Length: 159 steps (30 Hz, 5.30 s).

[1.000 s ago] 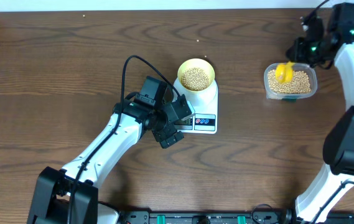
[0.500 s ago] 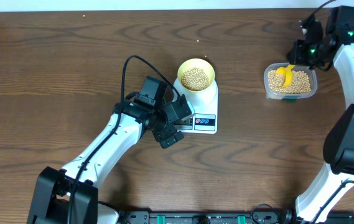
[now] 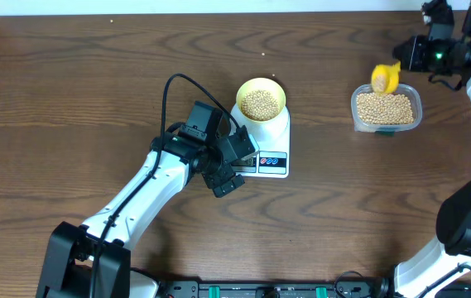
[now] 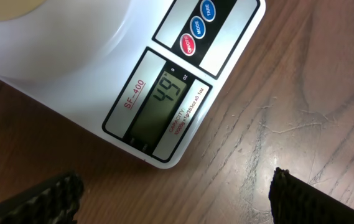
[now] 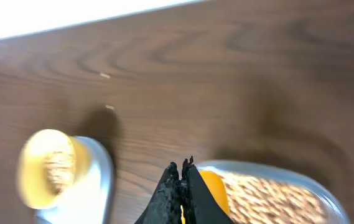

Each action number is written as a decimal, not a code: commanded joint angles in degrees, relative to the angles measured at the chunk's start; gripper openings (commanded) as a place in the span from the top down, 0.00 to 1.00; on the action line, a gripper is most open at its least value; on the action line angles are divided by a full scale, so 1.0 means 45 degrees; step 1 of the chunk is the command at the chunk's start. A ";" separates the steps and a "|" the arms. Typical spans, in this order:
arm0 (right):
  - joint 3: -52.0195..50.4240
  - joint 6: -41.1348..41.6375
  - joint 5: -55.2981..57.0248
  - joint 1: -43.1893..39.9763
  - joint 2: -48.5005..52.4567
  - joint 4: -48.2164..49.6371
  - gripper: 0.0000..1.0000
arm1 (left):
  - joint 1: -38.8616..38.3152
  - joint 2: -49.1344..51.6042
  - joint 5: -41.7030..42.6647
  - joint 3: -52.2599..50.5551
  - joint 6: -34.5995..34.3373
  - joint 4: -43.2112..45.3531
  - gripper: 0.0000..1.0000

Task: Scoop item into bowl and weigh 50g on scale

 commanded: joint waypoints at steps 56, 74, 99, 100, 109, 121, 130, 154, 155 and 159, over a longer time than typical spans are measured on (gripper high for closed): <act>-0.0185 0.1161 0.0753 0.6402 -0.0233 0.3468 0.99 | 0.0034 -0.0044 -0.0068 -0.0029 0.0131 -0.0034 0.02; -0.0228 0.0223 0.0991 0.6630 -0.0233 0.3478 0.99 | 0.0034 -0.0044 -0.0073 -0.0029 0.0131 -0.0034 0.02; -0.0243 -0.2147 0.0505 0.7286 -0.0233 0.2783 0.99 | 0.0034 -0.0044 -0.0073 -0.0029 0.0131 -0.0034 0.02; -0.0243 -0.2356 0.0204 0.7286 -0.0233 0.2764 0.99 | 0.0034 -0.0044 -0.0068 -0.0029 0.0131 -0.0034 0.02; -0.0243 -0.2021 0.0918 0.7286 -0.0233 0.2807 0.99 | 0.0034 -0.0044 -0.0068 -0.0029 0.0131 -0.0034 0.02; -0.0243 -0.1749 0.1035 0.7310 -0.0233 0.2973 0.99 | 0.0034 -0.0044 -0.0073 -0.0029 0.0131 -0.0034 0.02; -0.0243 -0.0049 0.0884 0.7106 -0.0233 0.3293 0.99 | 0.0034 -0.0044 -0.0068 -0.0029 0.0131 -0.0034 0.02; -0.0243 0.4158 -0.3711 0.2895 -0.0233 0.4328 0.91 | 0.0034 -0.0044 -0.0068 -0.0029 0.0131 -0.0034 0.02; -0.0243 0.4163 -0.3735 0.2764 -0.0233 0.4328 0.92 | 0.0034 -0.0044 -0.0068 -0.0029 0.0131 -0.0034 0.02; -0.0243 0.4163 -0.4707 0.1948 -0.0233 0.4333 0.94 | 0.0034 -0.0044 -0.0073 -0.0029 0.0131 -0.0034 0.02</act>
